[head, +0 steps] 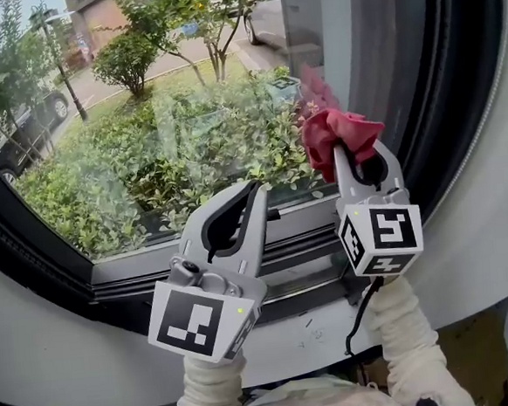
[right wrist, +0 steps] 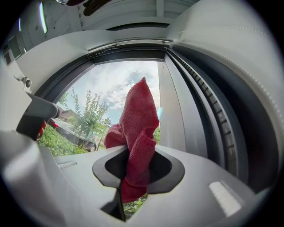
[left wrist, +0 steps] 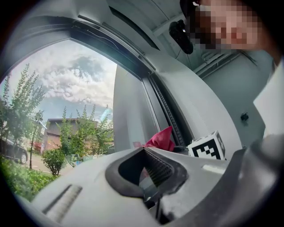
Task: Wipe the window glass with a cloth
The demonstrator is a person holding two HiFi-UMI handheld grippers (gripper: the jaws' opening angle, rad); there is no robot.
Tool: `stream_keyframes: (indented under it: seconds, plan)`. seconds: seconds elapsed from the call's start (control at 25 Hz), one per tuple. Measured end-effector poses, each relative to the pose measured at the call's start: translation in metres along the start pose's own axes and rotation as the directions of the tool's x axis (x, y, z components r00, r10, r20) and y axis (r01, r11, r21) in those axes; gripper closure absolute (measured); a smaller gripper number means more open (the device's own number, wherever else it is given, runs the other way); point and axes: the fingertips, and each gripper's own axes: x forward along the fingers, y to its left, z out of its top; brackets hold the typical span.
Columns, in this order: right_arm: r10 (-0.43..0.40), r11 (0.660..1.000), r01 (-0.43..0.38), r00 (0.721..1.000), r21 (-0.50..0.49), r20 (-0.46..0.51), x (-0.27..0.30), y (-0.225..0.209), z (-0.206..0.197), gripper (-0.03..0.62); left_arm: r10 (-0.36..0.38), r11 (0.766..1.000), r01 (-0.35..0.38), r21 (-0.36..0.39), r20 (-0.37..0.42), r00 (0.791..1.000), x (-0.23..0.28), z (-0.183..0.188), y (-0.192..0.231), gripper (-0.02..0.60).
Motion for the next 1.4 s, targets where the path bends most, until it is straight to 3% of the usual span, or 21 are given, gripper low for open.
stream_keyframes:
  seconds: [0.16, 0.4, 1.4]
  plan:
    - [-0.003, 0.999, 0.003, 1.000, 0.031, -0.015, -0.005, 0.011, -0.020, 0.480, -0.004, 1.000, 0.004, 0.002, -0.007, 1.000, -0.004, -0.004, 0.008, 0.581]
    - [-0.007, 0.998, 0.008, 1.000, 0.057, -0.017, 0.001, 0.030, -0.018, 0.487, 0.011, 1.000, -0.011, -0.002, -0.013, 1.000, -0.015, -0.008, 0.026, 0.581]
    - [0.112, 0.993, -0.113, 0.993, 0.036, 0.023, 0.017, 0.255, 0.027, 0.493, 0.100, 0.995, -0.101, -0.004, -0.020, 0.995, -0.150, -0.004, 0.150, 0.581]
